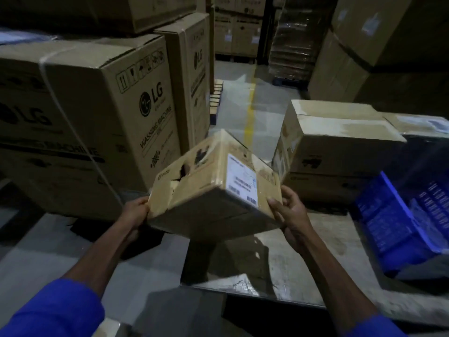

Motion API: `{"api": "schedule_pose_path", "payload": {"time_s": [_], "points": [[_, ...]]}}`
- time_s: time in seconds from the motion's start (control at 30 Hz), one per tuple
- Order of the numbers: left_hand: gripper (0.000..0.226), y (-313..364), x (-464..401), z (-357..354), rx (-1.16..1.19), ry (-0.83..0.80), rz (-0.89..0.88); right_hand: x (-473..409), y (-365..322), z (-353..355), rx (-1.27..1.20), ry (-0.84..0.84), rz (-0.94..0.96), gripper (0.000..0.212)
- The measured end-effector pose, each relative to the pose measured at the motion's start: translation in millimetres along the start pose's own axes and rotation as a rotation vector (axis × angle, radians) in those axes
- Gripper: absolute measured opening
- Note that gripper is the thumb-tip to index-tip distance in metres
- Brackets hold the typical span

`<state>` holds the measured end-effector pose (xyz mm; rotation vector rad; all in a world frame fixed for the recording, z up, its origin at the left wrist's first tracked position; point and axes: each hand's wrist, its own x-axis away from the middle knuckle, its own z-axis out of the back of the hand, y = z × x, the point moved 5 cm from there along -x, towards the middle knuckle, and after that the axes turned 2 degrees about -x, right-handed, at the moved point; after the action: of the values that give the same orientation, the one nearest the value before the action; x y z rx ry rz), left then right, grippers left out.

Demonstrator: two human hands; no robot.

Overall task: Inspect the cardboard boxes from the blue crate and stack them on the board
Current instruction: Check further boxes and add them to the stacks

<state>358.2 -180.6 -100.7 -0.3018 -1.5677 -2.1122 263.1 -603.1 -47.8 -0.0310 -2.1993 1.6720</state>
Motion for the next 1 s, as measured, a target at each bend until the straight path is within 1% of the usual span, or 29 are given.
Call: {"api": "schedule_pose_path", "payload": {"time_s": [0.03, 0.07, 0.13, 0.23, 0.37, 0.53, 0.63, 0.7, 0.77, 0.83, 0.9, 0.93, 1.0], "points": [[0.043, -11, -2, -5, -0.029, -0.013, 0.018, -2, -10, -2, 0.014, -0.011, 0.049, 0.102], [0.044, -21, -3, -14, -0.035, -0.027, 0.039, -1, -21, -3, 0.038, -0.015, 0.103, 0.102], [0.040, -37, -1, -29, 0.000, -0.050, 0.082, -1, -34, -2, 0.087, -0.035, 0.178, 0.095], [0.031, -59, -7, -52, 0.080, -0.126, 0.145, 8, -44, 3, 0.110, -0.061, 0.218, 0.087], [0.029, -78, -24, -69, 0.124, -0.176, 0.174, 18, -40, 14, 0.092, -0.051, 0.220, 0.084], [0.025, -73, -15, -76, 0.140, -0.150, 0.201, 20, -40, 20, 0.083, -0.030, 0.232, 0.082], [0.033, -68, -12, -78, 0.166, -0.147, 0.198, 19, -43, 23, 0.085, -0.046, 0.235, 0.083], [0.036, -47, 20, -76, 0.201, -0.132, 0.202, 17, -43, 27, 0.108, -0.046, 0.242, 0.078], [0.035, -35, 38, -77, 0.262, -0.143, 0.171, 15, -43, 33, 0.135, -0.038, 0.246, 0.071], [0.044, -27, 44, -74, 0.363, -0.086, 0.116, 13, -40, 39, 0.123, -0.039, 0.213, 0.071], [0.048, -17, 46, -64, 0.503, 0.034, 0.057, 12, -33, 45, 0.119, -0.023, 0.156, 0.074], [0.049, -12, 48, -58, 0.567, 0.064, 0.044, 12, -31, 45, 0.154, -0.011, 0.149, 0.063], [0.047, -5, 48, -52, 0.697, 0.062, 0.060, 6, -23, 46, 0.297, 0.054, 0.155, 0.031]]}}
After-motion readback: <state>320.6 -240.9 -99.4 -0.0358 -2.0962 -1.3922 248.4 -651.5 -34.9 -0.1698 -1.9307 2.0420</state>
